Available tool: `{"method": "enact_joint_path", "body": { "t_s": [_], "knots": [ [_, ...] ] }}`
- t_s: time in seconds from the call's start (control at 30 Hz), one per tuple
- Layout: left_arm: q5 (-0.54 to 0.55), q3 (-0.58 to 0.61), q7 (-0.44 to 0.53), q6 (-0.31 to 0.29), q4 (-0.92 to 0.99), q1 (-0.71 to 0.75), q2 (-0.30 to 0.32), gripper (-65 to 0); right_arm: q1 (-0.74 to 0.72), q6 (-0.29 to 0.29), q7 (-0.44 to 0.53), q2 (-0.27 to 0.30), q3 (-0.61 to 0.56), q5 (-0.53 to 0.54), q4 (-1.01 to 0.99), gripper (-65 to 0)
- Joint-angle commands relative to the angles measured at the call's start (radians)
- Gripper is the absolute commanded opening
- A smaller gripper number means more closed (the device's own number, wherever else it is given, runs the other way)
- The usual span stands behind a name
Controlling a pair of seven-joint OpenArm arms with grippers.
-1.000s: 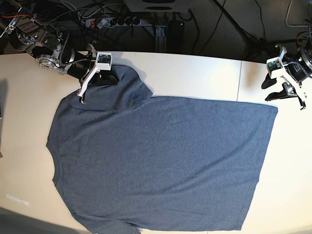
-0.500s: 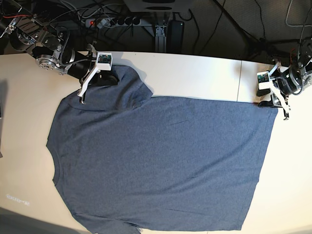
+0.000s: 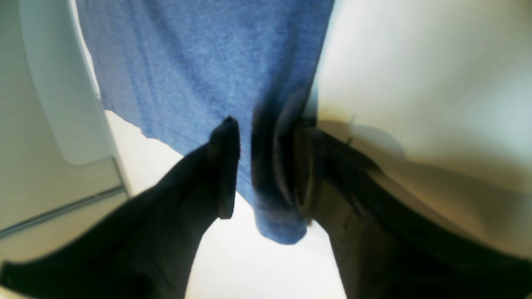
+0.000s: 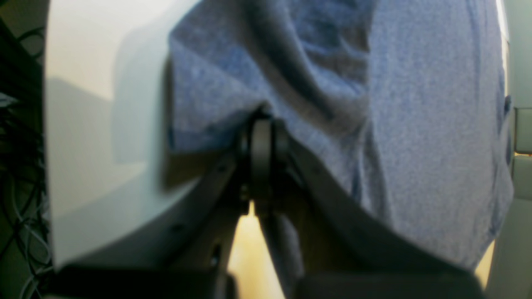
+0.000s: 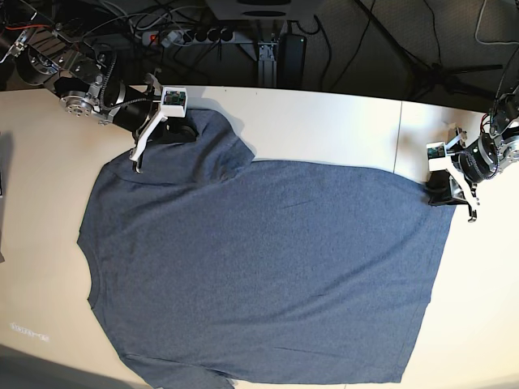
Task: Fold the T-shirt properly
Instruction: 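Grasp the sleeve edge with right gripper and hem corner with left, then lift the grasped shirt edge with both grippers and fold it toward the shirt's middle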
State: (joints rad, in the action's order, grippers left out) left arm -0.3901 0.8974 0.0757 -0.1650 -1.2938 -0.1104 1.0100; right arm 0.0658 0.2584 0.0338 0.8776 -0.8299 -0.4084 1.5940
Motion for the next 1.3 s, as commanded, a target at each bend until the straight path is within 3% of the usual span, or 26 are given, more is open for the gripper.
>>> {"method": "enact_joint_path", "body": {
  "t_s": [0.0, 0.1, 0.37, 0.47, 0.57, 0.8, 1.07, 1.27],
  "knots": [
    [-0.018, 0.015, -0.026, -0.068, 0.018, 0.010, 0.004, -48.1, 0.007, 0.097, -0.091, 0.019, -0.006, -0.018, -0.019, -65.0],
    [-0.018, 0.015, -0.001, -0.068, 0.021, 0.011, 0.004, -65.0, 0.007, 0.097, -0.091, 0.019, -0.006, -0.018, -0.019, -65.0],
    [-0.010, 0.015, 0.022, -0.064, 0.021, 0.011, 0.004, -65.0, 0.010, 0.097, -0.091, 0.019, -0.006, 0.000, -0.019, -65.0],
    [0.081, 0.015, 0.030, -0.029, 0.021, 0.011, 0.004, -65.0, 0.010, 0.097, -0.092, 0.019, -0.006, 0.032, -0.016, -65.0],
    [0.091, 0.014, 0.033, -0.039, 0.019, 0.010, 0.005, -65.0, 0.015, 0.097, -0.120, 0.019, -0.006, 0.035, -0.003, -65.0],
    [0.100, -0.022, 0.034, -0.206, -0.001, 0.011, 0.005, -65.0, 0.037, 0.097, -0.173, 0.019, 0.018, 0.099, 0.059, -65.0],
    [0.193, -0.214, 0.131, -0.414, -0.011, 0.011, 0.003, -65.0, 0.188, 0.098, -0.173, 0.019, 0.223, 0.106, 0.212, -65.0],
    [0.192, -0.251, 0.051, -0.422, -0.082, 0.016, -0.008, -65.0, 0.206, 0.098, -0.173, 0.019, 0.317, 0.141, 0.253, -65.0]
  ]
}}
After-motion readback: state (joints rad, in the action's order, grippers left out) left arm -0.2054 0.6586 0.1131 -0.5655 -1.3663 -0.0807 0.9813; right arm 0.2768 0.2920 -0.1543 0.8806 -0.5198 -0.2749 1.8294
